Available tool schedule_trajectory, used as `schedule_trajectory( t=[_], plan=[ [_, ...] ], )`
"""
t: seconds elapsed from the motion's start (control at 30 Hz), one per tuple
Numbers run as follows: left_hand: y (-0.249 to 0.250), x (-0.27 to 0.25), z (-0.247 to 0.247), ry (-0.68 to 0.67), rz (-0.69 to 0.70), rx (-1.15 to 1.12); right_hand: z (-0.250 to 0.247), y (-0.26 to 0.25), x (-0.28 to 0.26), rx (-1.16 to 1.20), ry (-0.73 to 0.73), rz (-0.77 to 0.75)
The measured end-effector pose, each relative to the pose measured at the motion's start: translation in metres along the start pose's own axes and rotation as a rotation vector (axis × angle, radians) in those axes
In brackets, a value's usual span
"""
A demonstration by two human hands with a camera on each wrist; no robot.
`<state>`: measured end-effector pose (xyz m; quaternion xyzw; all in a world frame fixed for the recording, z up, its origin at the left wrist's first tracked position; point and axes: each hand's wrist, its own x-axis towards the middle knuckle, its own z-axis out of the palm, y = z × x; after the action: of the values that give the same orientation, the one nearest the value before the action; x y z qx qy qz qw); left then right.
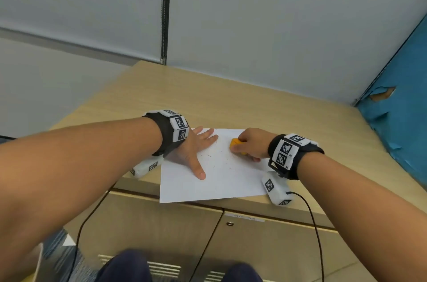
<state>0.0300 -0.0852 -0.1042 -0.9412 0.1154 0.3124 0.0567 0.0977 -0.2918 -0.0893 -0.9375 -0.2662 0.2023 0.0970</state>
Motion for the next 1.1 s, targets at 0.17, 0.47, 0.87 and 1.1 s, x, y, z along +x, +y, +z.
schedule_trajectory(
  t=[0.17,0.47,0.87,1.1],
  plan=[
    [-0.004,0.002,0.0,-0.035,0.006,0.004,-0.01,-0.01,0.0,0.268,-0.077,-0.036],
    [-0.001,0.003,0.0,-0.047,0.008,-0.01,0.002,-0.017,0.019,0.394,-0.034,0.018],
    [0.001,0.002,0.0,-0.041,-0.002,0.027,0.007,-0.027,0.019,0.246,0.134,-0.081],
    [0.0,0.002,0.001,-0.038,-0.01,0.027,-0.002,-0.028,0.017,0.239,0.024,-0.085]
  ],
)
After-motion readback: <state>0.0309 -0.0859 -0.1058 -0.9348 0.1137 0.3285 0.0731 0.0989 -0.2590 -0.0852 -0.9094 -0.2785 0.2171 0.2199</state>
